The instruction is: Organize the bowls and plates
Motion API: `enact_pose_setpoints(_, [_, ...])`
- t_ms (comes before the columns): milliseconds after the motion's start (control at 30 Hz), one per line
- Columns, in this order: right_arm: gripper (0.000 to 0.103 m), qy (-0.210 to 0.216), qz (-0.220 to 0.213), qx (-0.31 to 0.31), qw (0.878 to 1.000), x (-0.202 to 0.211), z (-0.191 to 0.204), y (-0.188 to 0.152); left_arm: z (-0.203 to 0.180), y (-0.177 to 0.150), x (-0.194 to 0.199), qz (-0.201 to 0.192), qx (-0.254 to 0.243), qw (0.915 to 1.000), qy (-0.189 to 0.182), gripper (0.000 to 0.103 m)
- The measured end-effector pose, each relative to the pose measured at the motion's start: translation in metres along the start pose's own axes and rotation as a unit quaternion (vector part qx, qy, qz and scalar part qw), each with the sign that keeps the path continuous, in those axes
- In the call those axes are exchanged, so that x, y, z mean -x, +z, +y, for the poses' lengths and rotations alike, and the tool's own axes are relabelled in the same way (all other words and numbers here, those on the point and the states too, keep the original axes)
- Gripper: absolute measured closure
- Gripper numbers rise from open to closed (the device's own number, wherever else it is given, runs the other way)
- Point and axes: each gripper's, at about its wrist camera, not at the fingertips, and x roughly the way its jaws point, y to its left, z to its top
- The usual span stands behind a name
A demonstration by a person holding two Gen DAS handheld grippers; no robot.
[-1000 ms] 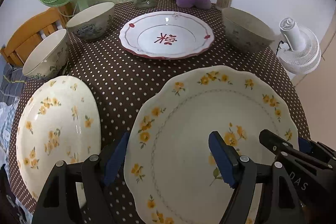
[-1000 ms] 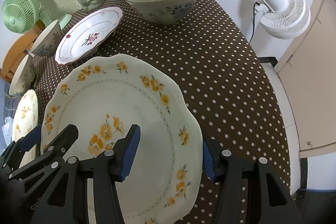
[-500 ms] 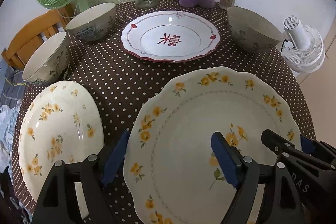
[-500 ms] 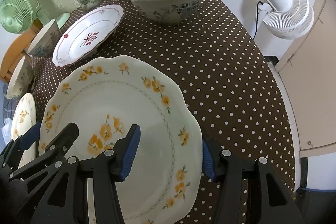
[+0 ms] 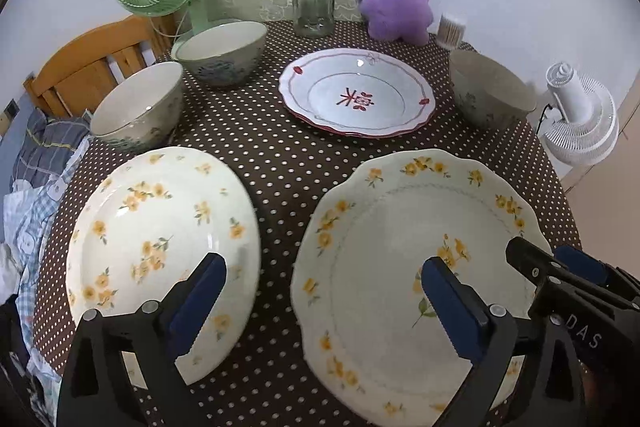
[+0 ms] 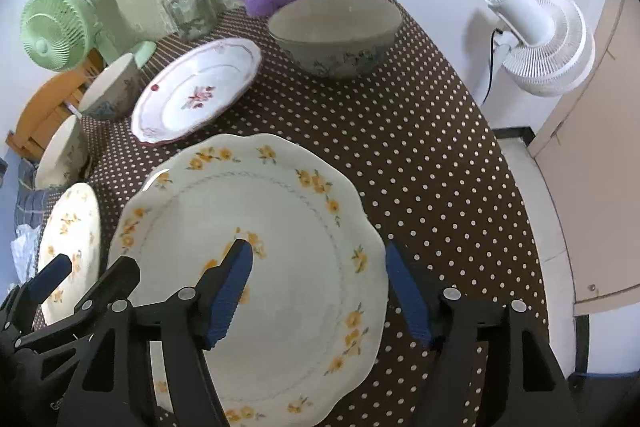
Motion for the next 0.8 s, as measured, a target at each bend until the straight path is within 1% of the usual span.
enact_pose_setpoints(200, [0.03, -0.017, -0.018, -0.001, 1.0, 0.018, 0.023, -0.006, 0.025, -0.001, 0.014, -0.013, -0.007, 0.9998, -0.016, 0.002])
enact_pose_setpoints(500, [0.03, -0.036, -0.04, -0.004, 0.999, 0.041, 0.072, -0.016, 0.073, 0.001, 0.03, -0.029, -0.018, 0.999, -0.03, 0.001])
enact_pose_setpoints(600, [0.03, -0.04, -0.053, -0.006, 0.998, 0.048, 0.091, -0.02, 0.088, 0.003, 0.031, -0.032, -0.023, 0.9987, -0.032, 0.001])
enact_pose_setpoints(800, [0.03, -0.042, -0.066, -0.009, 0.997, 0.05, 0.125, -0.025, 0.12, 0.005, 0.033, -0.042, -0.031, 0.9982, -0.03, 0.001])
